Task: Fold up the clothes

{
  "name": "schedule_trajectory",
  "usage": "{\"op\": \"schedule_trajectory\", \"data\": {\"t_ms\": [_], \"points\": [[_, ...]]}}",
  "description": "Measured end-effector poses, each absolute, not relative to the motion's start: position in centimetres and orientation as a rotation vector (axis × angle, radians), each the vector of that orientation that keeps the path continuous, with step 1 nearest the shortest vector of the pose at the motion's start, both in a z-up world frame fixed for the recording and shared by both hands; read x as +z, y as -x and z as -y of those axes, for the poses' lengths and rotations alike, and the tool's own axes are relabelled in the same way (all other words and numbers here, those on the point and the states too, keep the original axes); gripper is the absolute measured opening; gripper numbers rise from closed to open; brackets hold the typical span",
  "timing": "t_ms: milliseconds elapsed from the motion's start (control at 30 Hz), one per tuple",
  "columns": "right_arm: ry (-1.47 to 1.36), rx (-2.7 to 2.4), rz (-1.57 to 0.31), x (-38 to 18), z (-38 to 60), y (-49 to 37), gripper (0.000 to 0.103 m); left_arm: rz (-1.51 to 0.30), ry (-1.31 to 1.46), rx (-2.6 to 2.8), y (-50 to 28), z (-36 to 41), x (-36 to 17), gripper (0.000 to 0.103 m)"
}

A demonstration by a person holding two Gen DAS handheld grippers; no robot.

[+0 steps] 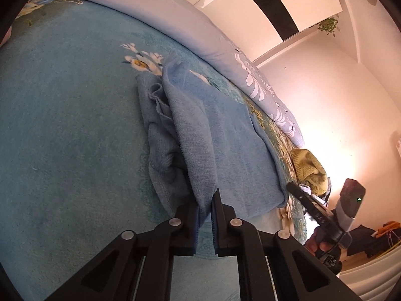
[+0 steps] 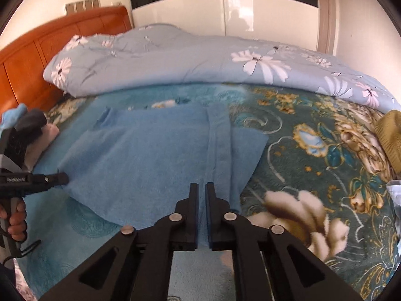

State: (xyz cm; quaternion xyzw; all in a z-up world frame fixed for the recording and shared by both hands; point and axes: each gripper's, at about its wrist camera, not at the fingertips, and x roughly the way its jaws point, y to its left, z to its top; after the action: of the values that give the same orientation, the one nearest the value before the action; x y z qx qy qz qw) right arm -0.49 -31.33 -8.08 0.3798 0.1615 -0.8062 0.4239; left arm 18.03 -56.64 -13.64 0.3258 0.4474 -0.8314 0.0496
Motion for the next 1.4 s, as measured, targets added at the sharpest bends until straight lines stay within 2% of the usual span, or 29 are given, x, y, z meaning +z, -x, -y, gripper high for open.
{"op": "schedule_trajectory", "data": {"t_ms": [67, 333, 433, 500, 733, 833, 933, 1100, 1200, 1267, 1300, 1333, 1367, 1400], "points": [[-0.95, -2.028, -0.449, -9.1, 31.6, 0.2, 0.017, -1.371, -0.994, -2.527, -18.1, 56.8, -13.8, 0.009], [-0.879, -2.085, -0.602, -10.3, 31.4, -1.0, 0.023, -1.375, -0.99, -2.532, -18.1, 56.7, -14.2, 0.009], [-0.887, -2.096, -0.624, -10.8, 31.6, -1.0, 0.023, -1.386, -0.989, -2.53, -18.2, 56.7, -14.3, 0.009], [-0.918, -2.117, -0.613, -11.0, 31.6, -0.5, 0.011, -1.392, -0.982, -2.528, -18.4, 56.8, -14.2, 0.009], [-0.87, -2.218, -0.453, -7.2, 27.7, 0.5, 0.001, -1.363, -0.906, -2.583, -19.2, 56.7, -12.7, 0.008], [-0.98, -2.181, -0.343, -7.7, 25.7, 2.2, 0.001, -1.343, -0.943, -2.577, -19.2, 56.6, -13.1, 0.008], [-1.074, -2.182, -0.326, -9.4, 24.6, 3.6, 0.0, -1.313, -1.018, -2.528, -19.2, 56.3, -14.2, 0.008], [-1.114, -2.09, -0.095, -9.8, 23.0, 5.4, 0.0, -1.313, -1.006, -2.538, -19.4, 56.4, -13.5, 0.012], [-1.076, -2.066, 0.003, -8.8, 23.1, 6.2, 0.0, -1.254, -0.988, -2.556, -19.3, 56.5, -12.2, 0.025], [-1.06, -2.04, 0.058, -8.1, 23.5, 7.0, 0.0, -1.2, -0.973, -2.549, -19.2, 56.9, -11.5, 0.037], [-1.061, -2.011, 0.088, -7.9, 23.7, 7.4, 0.0, -1.188, -0.962, -2.541, -19.2, 57.2, -11.2, 0.039], [-1.069, -1.972, 0.122, -7.9, 24.1, 7.9, 0.003, -1.198, -0.949, -2.53, -19.1, 57.5, -11.2, 0.046], [-1.085, -1.929, 0.151, -7.9, 24.5, 8.1, 0.018, -1.219, -0.936, -2.516, -18.8, 58.0, -11.2, 0.058], [-1.107, -1.888, 0.177, -8.1, 25.0, 8.5, 0.032, -1.246, -0.928, -2.502, -18.4, 58.5, -11.3, 0.065]]}}
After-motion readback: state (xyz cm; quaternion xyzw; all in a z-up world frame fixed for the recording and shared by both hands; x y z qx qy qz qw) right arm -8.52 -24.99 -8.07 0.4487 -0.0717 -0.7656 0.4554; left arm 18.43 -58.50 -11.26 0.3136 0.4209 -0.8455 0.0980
